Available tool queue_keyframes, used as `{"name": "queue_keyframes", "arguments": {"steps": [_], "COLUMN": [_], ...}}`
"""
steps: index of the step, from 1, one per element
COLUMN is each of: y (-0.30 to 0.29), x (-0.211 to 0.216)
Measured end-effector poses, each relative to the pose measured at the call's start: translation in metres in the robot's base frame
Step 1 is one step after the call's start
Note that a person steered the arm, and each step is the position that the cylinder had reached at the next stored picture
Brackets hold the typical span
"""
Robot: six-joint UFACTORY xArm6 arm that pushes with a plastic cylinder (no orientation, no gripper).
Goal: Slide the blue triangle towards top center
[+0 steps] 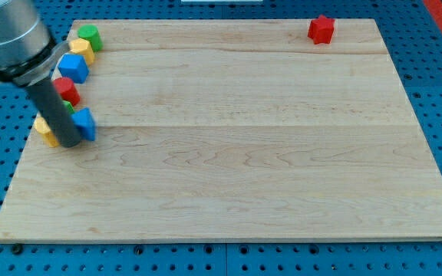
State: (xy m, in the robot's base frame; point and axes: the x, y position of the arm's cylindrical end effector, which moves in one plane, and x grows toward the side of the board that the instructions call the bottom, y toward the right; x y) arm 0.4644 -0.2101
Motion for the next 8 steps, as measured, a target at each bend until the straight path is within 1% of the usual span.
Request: {"name": "queue_keyframes", "arguments": {"steps": [1,2,3,4,5,6,7,8], "y": [0.044,0.046,0.044,0.014,0.026,0.089,0.102,0.050], "x": [-0.035,-0.079,-0.053,-0.066,-0.108,-0.138,-0.145,-0.138]}}
